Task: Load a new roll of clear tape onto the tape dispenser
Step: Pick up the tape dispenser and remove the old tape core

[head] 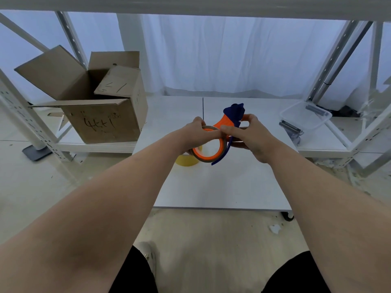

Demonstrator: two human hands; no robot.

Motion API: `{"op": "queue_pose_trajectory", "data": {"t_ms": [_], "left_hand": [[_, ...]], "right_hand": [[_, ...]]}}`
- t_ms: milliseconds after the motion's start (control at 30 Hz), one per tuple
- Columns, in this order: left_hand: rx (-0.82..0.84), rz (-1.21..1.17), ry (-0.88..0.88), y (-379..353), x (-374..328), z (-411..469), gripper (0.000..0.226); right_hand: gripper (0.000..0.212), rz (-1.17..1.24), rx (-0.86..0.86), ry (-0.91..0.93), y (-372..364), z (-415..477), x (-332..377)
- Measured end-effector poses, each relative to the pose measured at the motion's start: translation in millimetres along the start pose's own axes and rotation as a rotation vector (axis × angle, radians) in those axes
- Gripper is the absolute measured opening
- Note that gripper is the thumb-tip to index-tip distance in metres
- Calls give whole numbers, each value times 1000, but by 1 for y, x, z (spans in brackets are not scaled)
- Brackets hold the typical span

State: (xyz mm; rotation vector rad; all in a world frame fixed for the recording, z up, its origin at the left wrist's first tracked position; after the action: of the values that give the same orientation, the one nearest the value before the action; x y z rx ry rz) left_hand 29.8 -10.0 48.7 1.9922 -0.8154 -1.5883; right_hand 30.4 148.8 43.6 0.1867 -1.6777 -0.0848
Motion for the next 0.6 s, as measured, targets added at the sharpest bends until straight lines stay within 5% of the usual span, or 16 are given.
{"op": "queue_pose_trajectory", "data": {"t_ms": [300,600], "left_hand": [[-235,219,-158,10,-5,6,73],[-262,242,-386,9,1,4,86]], "right_hand": [[54,1,-41,-14,7,0,2],[49,21,-4,38,14,1,2]]}}
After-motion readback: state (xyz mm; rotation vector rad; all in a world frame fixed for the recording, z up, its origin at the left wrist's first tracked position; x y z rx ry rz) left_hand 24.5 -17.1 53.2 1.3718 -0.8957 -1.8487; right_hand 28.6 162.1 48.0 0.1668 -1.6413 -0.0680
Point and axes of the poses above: each hand's wrist, its own z-axis towards the middle knuckle, its own y-axis out of the back of the hand, x = y × z, the point moved 3 cm from there along z, towards the middle knuckle, and after that the axes turned 4 degrees about -x, right-handed, at the moved point
